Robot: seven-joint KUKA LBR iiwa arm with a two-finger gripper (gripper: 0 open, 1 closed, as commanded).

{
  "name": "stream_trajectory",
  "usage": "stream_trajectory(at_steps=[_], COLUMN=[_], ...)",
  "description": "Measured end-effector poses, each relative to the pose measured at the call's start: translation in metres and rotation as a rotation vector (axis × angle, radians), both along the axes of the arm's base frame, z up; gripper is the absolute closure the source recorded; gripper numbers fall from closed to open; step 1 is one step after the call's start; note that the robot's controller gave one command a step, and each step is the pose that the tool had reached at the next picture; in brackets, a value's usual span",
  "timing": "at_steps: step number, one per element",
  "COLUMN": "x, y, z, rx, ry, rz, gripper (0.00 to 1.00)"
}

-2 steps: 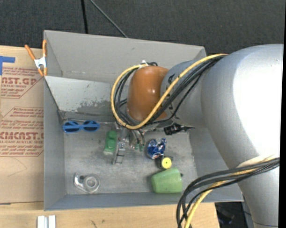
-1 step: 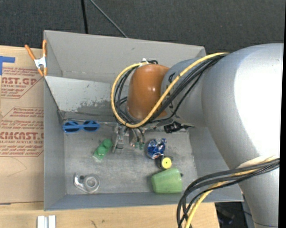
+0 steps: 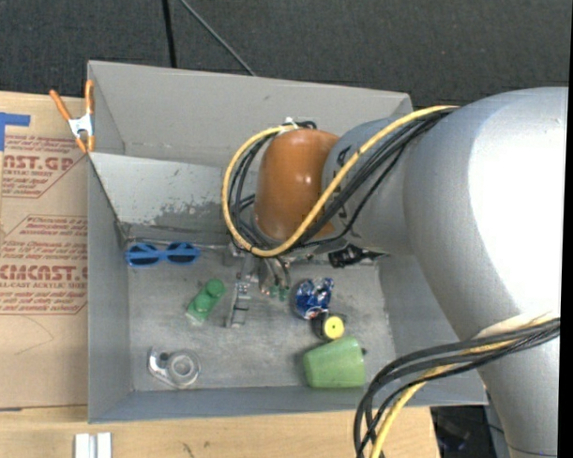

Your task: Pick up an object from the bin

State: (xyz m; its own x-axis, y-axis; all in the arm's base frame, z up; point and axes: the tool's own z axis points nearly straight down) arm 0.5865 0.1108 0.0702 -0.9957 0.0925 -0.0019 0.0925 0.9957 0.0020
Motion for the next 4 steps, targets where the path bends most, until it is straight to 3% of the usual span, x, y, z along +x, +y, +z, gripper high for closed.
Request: stream_trajectory(at_steps=[1, 2, 3, 4], x=[-0.017, 0.003, 0.003, -0.043], y=[0.057, 0.025, 0.026, 0.019], z=[-0.001, 0.0, 0.0, 0.121], rx=[0.0, -0.003, -0.001, -0.002], ry=[0.001, -0.001, -0.002, -0.007], rz=[0.219, 0.331, 0.332, 0.35], gripper=[0.0, 0.0, 1.0, 1.0])
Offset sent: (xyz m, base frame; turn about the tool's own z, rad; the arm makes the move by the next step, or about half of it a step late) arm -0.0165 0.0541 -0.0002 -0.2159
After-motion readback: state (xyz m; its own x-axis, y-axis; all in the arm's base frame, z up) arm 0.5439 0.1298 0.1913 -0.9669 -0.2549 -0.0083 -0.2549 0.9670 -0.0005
